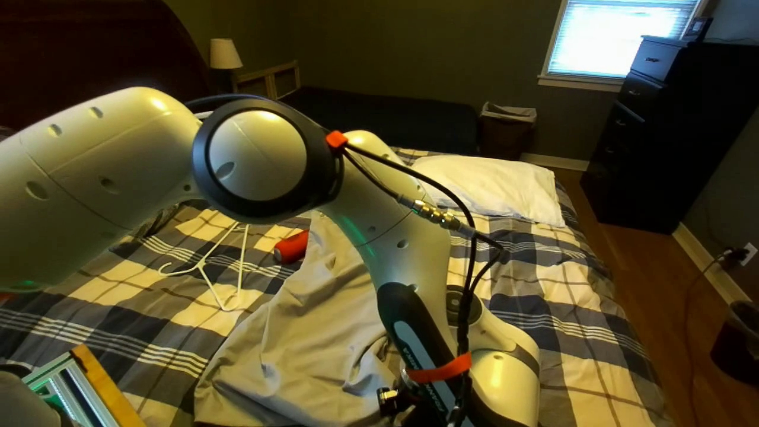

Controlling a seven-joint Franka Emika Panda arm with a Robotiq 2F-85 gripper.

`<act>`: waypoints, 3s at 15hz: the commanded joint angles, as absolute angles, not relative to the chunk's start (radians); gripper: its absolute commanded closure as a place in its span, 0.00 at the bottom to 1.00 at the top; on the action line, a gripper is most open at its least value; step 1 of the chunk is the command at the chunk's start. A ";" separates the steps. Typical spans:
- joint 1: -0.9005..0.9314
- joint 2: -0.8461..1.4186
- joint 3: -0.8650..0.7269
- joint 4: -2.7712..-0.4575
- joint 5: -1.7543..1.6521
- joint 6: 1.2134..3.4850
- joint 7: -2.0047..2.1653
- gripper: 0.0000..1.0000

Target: Arrange the cloth

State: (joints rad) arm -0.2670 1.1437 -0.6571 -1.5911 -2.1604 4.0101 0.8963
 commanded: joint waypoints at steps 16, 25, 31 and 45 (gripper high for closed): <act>-0.345 0.916 -0.977 -1.755 -2.177 4.034 1.096 0.99; -0.264 0.884 -1.022 -1.807 -2.167 3.990 1.268 0.20; -0.156 0.812 -0.862 -1.881 -2.192 3.969 1.071 0.00; 0.042 0.819 -0.700 -1.822 -2.236 3.952 1.054 0.00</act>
State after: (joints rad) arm 0.1088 0.8227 -0.7760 -1.8378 -2.2887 3.9173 1.0434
